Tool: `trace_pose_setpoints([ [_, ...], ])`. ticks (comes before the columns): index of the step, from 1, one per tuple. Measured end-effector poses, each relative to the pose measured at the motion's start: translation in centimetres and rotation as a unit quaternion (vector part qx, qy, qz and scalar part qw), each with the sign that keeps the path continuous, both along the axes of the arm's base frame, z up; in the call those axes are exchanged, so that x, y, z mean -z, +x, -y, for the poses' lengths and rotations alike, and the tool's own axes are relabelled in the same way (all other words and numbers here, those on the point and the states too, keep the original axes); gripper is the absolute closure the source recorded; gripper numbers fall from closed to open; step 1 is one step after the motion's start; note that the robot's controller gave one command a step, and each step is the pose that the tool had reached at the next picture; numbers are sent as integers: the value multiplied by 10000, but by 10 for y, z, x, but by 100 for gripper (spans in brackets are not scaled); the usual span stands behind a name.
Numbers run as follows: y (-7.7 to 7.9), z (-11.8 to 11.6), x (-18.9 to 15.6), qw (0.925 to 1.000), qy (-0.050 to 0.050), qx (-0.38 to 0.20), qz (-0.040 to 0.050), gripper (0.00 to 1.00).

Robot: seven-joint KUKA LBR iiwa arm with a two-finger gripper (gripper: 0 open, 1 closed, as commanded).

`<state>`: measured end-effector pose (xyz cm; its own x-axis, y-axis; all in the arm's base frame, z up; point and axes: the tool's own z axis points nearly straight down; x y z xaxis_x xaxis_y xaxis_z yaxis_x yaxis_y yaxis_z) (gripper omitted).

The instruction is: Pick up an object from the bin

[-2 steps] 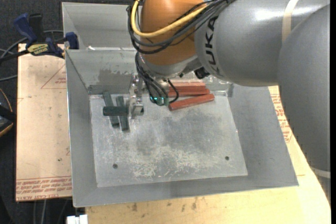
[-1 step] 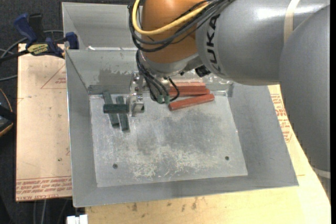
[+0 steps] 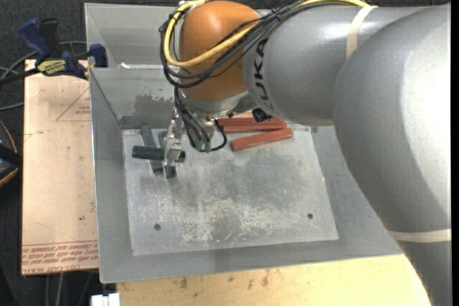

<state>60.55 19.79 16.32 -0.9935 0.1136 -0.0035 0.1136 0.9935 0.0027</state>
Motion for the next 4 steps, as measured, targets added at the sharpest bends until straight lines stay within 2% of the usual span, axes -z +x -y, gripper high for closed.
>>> trace_pose_setpoints([
  [1, 20, -4, 15, 9937, -8, -1123, -7, 0],
  [2, 27, -4, 15, 9850, -7, -1727, -4, 0],
  [3, 41, -11, 70, 9998, 7, 180, 10, 0],
  [4, 41, -11, 66, 9997, 12, 256, 29, 100],
])
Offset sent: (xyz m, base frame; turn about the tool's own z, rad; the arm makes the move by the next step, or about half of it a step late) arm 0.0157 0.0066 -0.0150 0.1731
